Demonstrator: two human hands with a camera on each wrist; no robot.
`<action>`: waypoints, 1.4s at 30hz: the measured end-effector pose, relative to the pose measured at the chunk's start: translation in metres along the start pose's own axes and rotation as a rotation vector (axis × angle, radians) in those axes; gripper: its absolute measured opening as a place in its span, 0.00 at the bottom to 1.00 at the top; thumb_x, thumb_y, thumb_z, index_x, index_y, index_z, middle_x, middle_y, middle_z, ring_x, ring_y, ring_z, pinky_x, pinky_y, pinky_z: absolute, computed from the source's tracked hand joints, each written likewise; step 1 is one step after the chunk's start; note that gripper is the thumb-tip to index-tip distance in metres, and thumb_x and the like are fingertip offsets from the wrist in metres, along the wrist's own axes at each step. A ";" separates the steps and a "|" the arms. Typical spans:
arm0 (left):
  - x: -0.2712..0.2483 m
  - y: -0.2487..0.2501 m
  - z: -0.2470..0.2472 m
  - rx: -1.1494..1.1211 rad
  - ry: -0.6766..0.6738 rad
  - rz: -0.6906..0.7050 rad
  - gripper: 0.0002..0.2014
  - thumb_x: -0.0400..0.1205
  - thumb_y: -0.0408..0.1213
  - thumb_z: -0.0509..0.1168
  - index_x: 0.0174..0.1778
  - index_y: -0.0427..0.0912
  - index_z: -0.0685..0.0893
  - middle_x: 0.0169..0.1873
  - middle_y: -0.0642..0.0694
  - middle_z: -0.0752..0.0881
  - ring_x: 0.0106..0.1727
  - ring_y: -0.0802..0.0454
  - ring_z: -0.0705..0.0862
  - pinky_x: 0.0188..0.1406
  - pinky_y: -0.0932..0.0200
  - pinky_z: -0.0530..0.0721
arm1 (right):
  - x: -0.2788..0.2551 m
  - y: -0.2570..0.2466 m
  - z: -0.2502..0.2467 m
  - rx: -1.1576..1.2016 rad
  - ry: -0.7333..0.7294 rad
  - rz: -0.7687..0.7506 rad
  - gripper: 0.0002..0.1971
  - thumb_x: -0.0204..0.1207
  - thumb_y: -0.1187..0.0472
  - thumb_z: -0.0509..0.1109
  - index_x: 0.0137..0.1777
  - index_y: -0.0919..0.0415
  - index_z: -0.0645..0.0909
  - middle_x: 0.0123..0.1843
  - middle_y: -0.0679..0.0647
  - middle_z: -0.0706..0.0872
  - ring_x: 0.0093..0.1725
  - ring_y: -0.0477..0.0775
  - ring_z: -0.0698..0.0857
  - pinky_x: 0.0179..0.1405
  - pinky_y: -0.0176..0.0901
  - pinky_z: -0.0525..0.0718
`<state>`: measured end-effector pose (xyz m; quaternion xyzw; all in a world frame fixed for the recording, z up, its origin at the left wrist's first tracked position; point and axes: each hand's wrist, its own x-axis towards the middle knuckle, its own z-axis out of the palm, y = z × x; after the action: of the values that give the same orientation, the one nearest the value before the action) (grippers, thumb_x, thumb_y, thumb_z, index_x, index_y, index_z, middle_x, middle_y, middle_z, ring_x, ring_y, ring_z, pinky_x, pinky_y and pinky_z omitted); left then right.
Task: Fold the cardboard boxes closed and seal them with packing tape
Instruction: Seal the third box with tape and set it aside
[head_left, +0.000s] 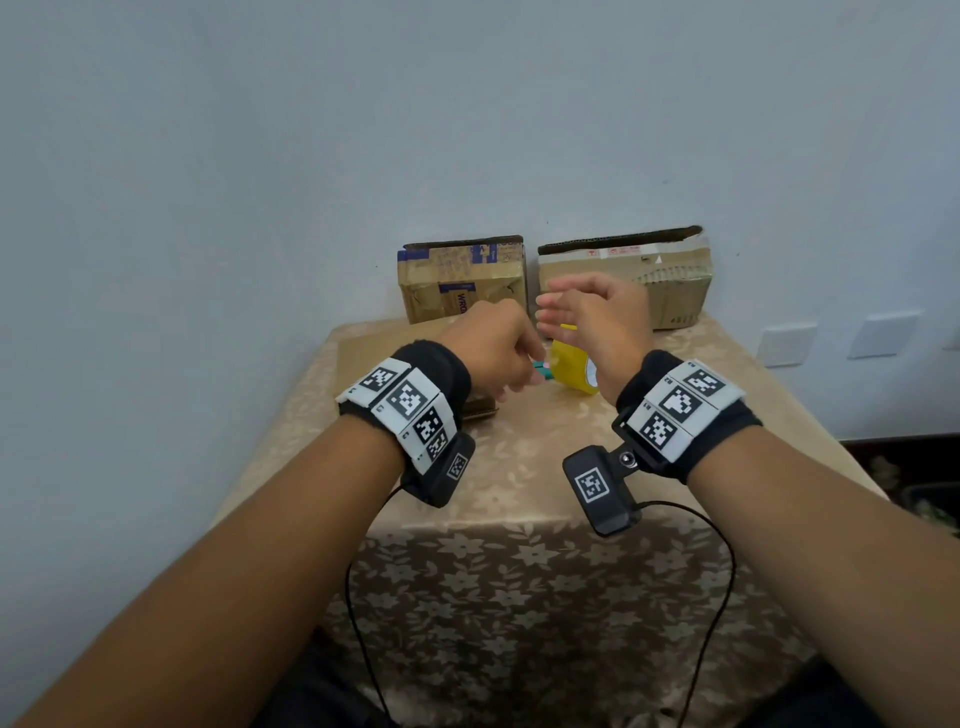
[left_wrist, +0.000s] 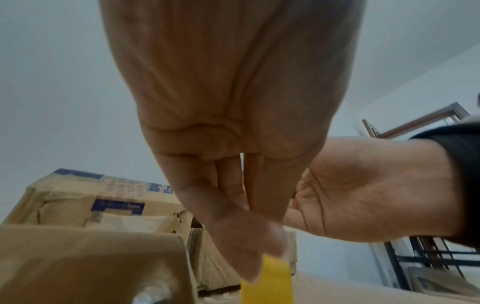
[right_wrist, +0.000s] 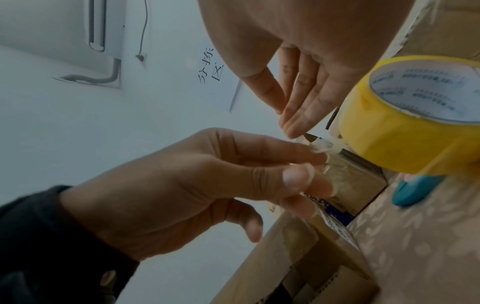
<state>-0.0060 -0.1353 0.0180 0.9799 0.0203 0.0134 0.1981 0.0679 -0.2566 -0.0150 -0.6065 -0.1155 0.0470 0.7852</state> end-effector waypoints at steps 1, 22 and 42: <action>-0.001 -0.001 0.000 -0.006 0.000 0.000 0.05 0.81 0.33 0.76 0.51 0.40 0.92 0.37 0.44 0.93 0.27 0.57 0.89 0.34 0.60 0.92 | 0.000 0.000 0.000 -0.005 -0.001 -0.002 0.10 0.80 0.76 0.66 0.52 0.67 0.88 0.46 0.64 0.93 0.39 0.54 0.93 0.46 0.48 0.94; -0.010 -0.008 -0.009 0.018 -0.002 -0.015 0.03 0.77 0.35 0.79 0.41 0.43 0.91 0.32 0.53 0.91 0.30 0.60 0.88 0.38 0.60 0.91 | -0.003 0.004 0.011 -0.011 -0.039 0.023 0.12 0.80 0.77 0.65 0.55 0.67 0.88 0.47 0.64 0.93 0.43 0.58 0.93 0.48 0.49 0.94; -0.014 -0.020 -0.035 -0.092 0.265 -0.085 0.06 0.84 0.36 0.67 0.44 0.40 0.88 0.37 0.45 0.91 0.39 0.50 0.92 0.28 0.63 0.88 | -0.002 0.014 0.020 -0.231 -0.127 0.074 0.10 0.82 0.71 0.68 0.56 0.59 0.87 0.57 0.63 0.91 0.58 0.61 0.91 0.61 0.54 0.91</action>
<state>-0.0214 -0.1035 0.0425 0.9577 0.0870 0.1350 0.2390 0.0624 -0.2341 -0.0237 -0.6924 -0.1473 0.1006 0.6991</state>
